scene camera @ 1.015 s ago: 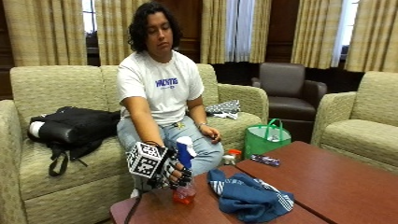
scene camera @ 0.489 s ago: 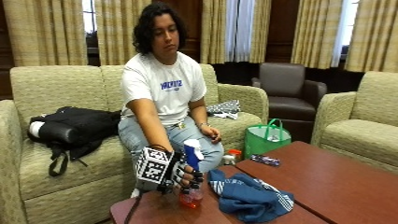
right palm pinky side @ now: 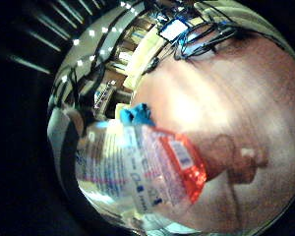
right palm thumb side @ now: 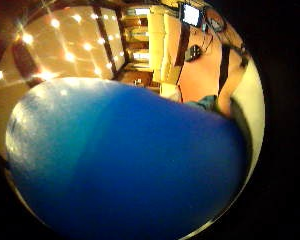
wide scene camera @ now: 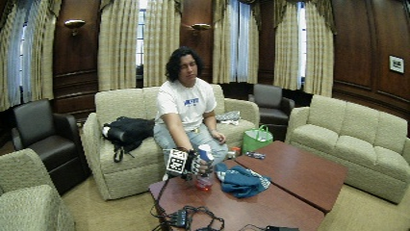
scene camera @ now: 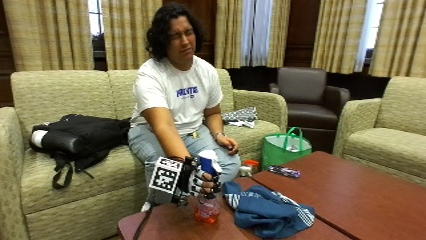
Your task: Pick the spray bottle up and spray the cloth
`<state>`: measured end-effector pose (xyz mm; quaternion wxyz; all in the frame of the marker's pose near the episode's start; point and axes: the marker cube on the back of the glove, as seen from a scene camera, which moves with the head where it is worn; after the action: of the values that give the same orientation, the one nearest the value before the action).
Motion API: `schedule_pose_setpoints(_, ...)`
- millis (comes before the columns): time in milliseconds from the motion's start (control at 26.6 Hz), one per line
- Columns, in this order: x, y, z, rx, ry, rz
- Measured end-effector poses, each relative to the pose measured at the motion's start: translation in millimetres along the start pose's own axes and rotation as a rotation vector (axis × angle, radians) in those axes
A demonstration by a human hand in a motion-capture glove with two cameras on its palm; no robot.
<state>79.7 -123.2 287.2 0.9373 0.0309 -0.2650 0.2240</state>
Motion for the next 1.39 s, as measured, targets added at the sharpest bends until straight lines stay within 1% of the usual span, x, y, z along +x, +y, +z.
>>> schedule_pose_setpoints(150,-3,1,-4,0.054,0.034,-0.022)
schedule_pose_setpoints(301,-18,5,-12,0.065,0.018,-0.031)
schedule_pose_setpoints(414,-34,17,-23,0.025,0.029,-0.062)
schedule_pose_setpoints(489,-47,26,-32,-0.044,0.082,-0.081)
schedule_pose_setpoints(602,-68,30,-44,-0.161,0.238,-0.116)
schedule_pose_setpoints(715,-92,21,-55,-0.205,0.452,-0.183)
schedule_pose_setpoints(865,-125,18,-76,-0.405,0.709,-0.212)
schedule_pose_setpoints(978,-151,3,-80,-0.450,0.829,-0.218)
schedule_pose_setpoints(1166,-176,-16,-61,-0.516,1.021,-0.247)
schedule_pose_setpoints(1391,-182,-33,-10,-0.619,1.251,-0.276)
